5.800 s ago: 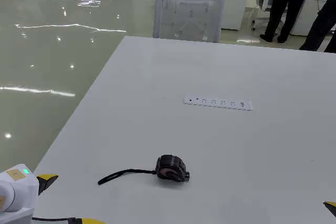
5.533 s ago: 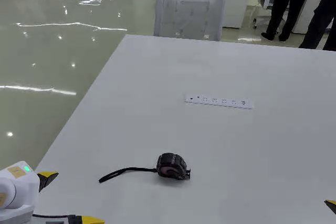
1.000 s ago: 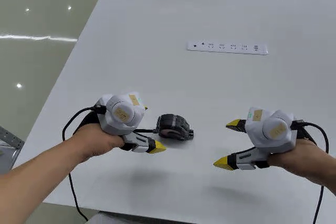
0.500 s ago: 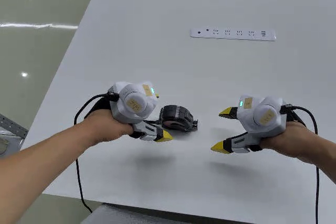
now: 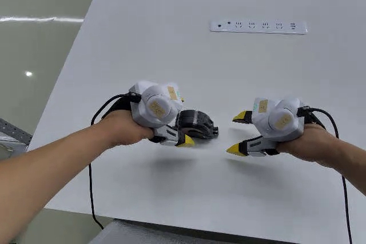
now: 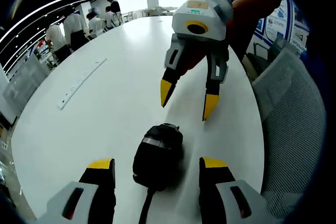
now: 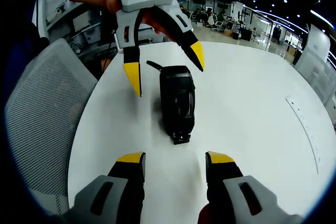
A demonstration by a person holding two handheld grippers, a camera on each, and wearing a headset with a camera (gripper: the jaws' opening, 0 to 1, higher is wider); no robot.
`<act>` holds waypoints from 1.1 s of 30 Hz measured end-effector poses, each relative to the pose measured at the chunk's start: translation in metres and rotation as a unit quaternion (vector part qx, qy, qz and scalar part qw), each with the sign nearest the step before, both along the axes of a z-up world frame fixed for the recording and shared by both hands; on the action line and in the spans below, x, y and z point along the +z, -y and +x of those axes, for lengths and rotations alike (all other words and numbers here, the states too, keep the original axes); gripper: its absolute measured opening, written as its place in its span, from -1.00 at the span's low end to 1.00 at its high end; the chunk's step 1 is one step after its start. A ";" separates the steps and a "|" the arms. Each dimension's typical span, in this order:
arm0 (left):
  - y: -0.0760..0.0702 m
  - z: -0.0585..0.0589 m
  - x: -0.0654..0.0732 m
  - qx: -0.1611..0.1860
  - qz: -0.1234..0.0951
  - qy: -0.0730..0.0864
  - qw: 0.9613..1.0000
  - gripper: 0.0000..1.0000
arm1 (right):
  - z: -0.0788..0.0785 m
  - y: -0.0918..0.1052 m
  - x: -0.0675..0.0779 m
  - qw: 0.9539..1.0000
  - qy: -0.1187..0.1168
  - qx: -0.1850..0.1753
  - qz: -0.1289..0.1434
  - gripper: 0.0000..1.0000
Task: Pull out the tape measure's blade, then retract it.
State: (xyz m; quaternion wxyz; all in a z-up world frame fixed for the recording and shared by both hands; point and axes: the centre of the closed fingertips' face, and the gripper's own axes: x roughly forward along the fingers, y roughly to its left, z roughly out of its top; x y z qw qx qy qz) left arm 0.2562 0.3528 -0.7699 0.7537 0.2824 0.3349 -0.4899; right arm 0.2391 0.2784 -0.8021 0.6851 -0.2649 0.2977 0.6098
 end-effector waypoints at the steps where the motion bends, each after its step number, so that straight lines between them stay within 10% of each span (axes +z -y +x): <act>1: 0.001 0.000 0.000 -0.002 0.000 0.000 1.000 0.21 | 0.001 -0.001 -0.001 1.000 0.000 0.000 0.000 -0.15; 33: 0.016 0.001 -0.012 -0.072 0.029 0.003 0.997 -0.12 | 0.011 -0.027 -0.023 0.999 0.002 0.046 0.012 -0.59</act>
